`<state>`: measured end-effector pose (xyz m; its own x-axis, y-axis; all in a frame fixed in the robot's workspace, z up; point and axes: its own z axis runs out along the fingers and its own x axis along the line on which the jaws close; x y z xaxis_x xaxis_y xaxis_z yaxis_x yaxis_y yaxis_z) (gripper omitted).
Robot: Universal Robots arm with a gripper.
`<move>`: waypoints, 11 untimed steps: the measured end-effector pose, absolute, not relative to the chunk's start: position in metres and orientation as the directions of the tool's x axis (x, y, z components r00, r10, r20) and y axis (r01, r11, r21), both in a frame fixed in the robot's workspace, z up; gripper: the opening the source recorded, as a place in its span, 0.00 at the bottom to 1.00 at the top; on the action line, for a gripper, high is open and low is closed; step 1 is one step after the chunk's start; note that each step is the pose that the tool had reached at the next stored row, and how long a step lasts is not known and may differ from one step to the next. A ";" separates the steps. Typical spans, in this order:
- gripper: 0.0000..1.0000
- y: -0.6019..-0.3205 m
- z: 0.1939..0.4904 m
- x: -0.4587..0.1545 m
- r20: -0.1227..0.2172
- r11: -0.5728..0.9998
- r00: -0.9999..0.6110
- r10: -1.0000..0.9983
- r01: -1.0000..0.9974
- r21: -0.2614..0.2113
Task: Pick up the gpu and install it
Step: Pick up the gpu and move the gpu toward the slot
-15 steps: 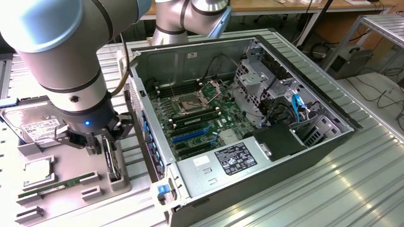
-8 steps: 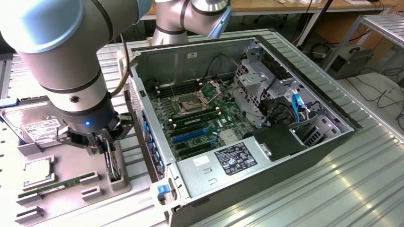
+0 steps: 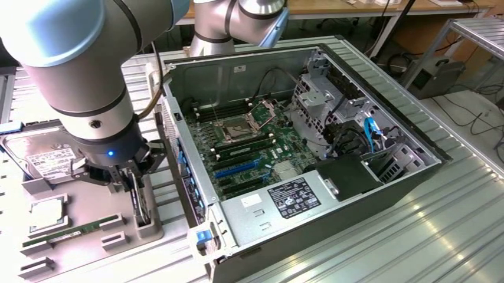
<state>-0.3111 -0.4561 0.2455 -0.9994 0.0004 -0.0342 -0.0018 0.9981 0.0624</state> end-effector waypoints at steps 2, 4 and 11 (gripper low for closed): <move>0.26 -0.456 0.245 -0.311 -0.034 0.998 -0.999 -0.017 -0.019 0.062; 0.26 -0.456 0.246 -0.311 -0.034 0.998 -0.999 -0.017 -0.020 0.062; 0.26 -0.456 0.273 -0.310 -0.034 0.998 -0.999 -0.020 -0.022 0.062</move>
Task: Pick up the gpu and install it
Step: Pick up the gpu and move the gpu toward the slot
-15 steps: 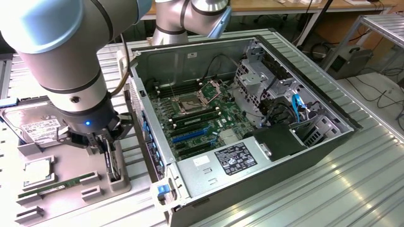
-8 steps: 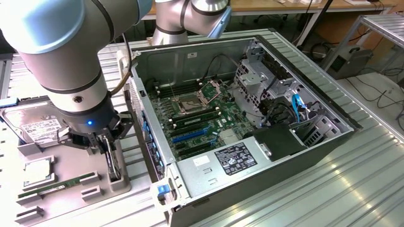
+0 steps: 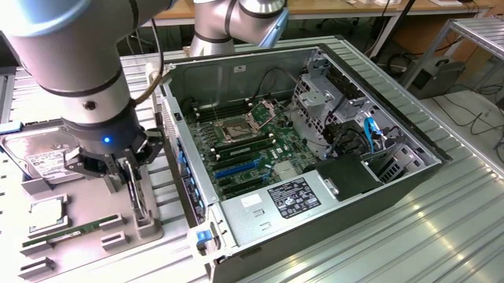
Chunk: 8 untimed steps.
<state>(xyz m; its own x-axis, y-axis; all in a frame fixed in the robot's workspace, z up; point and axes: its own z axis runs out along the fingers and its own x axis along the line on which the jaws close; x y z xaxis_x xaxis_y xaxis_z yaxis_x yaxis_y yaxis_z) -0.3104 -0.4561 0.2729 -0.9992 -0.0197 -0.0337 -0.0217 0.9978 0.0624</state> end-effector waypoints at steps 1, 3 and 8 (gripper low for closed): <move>0.26 -0.456 0.279 -0.310 -0.034 0.998 -0.999 -0.020 -0.022 0.062; 0.26 -0.456 0.288 -0.310 -0.034 0.998 -0.999 -0.020 -0.022 0.062; 0.26 -0.456 0.313 -0.310 -0.034 0.998 -0.999 -0.020 -0.023 0.062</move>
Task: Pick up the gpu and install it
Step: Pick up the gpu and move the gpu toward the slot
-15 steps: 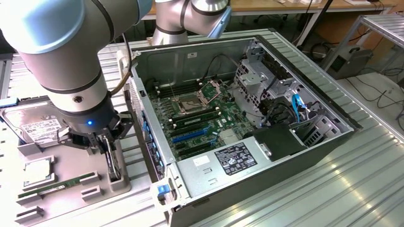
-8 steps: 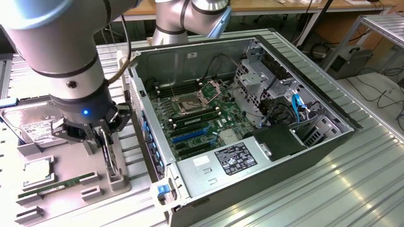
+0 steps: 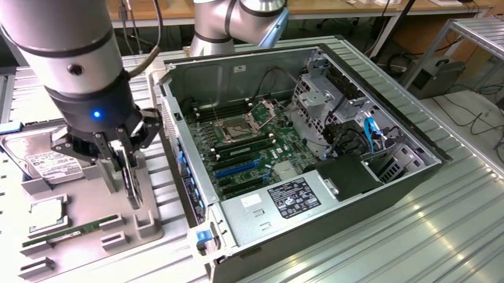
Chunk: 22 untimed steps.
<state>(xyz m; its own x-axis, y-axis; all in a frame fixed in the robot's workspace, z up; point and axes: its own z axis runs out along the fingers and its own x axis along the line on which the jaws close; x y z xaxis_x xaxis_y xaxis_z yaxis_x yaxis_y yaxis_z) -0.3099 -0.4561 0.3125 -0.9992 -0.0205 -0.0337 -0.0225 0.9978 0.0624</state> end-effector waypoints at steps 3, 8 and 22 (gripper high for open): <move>0.26 -0.456 0.327 -0.309 -0.034 0.998 -0.999 -0.021 -0.023 0.062; 0.26 -0.458 0.353 -0.305 -0.033 0.998 -0.999 -0.021 -0.023 0.062; 0.26 -0.474 0.419 -0.267 -0.021 0.998 -1.000 -0.021 -0.023 0.064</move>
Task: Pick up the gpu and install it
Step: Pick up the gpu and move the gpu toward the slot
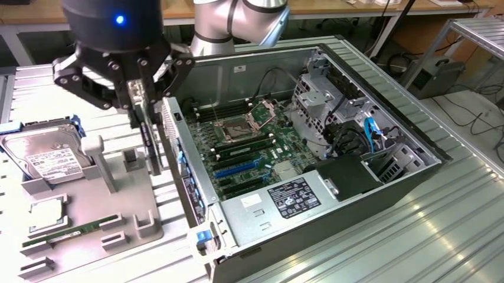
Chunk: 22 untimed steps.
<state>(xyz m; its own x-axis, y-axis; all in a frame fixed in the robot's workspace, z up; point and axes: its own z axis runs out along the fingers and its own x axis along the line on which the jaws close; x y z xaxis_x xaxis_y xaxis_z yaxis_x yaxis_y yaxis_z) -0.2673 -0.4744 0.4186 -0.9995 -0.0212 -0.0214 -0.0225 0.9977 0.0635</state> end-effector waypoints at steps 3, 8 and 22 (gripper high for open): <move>0.26 -0.479 0.434 -0.254 -0.016 0.998 -1.000 -0.021 -0.022 0.064; 0.26 -0.484 0.455 -0.222 -0.005 0.998 -1.000 -0.021 -0.022 0.066; 0.26 -0.484 0.442 -0.144 0.011 0.998 -1.000 -0.021 -0.021 0.066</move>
